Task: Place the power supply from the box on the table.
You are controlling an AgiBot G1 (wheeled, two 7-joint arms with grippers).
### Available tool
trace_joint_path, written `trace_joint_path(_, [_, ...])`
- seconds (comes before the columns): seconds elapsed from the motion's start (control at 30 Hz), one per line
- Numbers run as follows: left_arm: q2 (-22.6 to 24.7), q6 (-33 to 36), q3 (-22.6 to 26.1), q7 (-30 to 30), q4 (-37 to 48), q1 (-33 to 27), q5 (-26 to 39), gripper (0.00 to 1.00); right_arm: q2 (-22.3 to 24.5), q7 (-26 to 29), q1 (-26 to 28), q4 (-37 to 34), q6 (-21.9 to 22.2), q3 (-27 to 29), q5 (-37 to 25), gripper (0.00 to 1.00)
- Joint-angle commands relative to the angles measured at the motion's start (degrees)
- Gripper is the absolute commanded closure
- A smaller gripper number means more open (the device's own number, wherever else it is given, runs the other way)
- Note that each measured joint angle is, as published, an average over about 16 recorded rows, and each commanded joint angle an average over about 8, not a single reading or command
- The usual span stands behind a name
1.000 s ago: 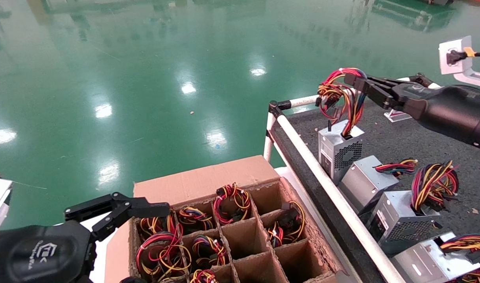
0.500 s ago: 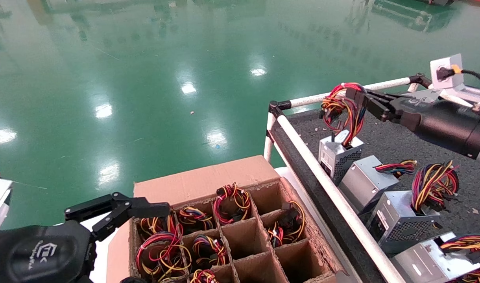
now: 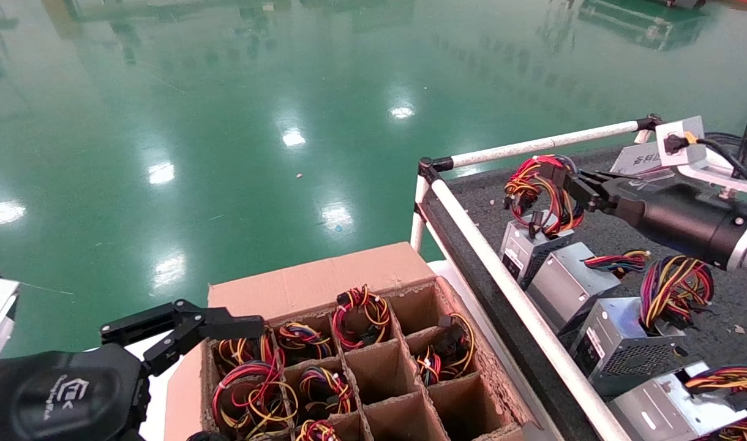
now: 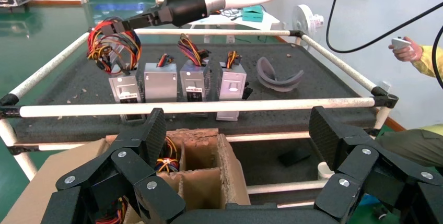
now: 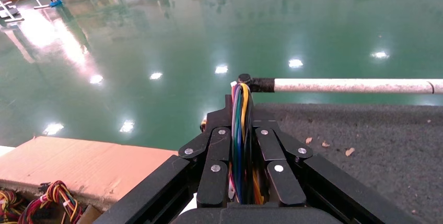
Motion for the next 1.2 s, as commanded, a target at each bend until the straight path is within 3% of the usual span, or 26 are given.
trace_joint_path(0.03, [0.0, 0.0, 0.0, 0.0, 0.0, 0.0, 0.0, 0.0, 0.01, 0.13, -0.27, 0.06, 0.04, -0.09, -0.14, 0.4])
trace_joint_path(0.1, [0.0, 0.0, 0.0, 0.0, 0.0, 0.0, 0.0, 0.0, 0.05, 0.18, -0.4, 0.07, 0.4, -0.27, -0.37, 0.15])
trace_joint_path(0.17, [0.0, -0.01, 0.0, 0.0, 0.01, 0.01, 0.0, 0.0, 0.07, 0.18, -0.49, 0.06, 0.74, -0.39, -0.52, 0.01])
trace_joint_path(1.2, [0.0, -0.01, 0.0, 0.01, 0.02, 0.01, -0.01, 0.0, 1.22, 1.2, 1.26, 0.49, 0.12, -0.99, -1.4, 0.0])
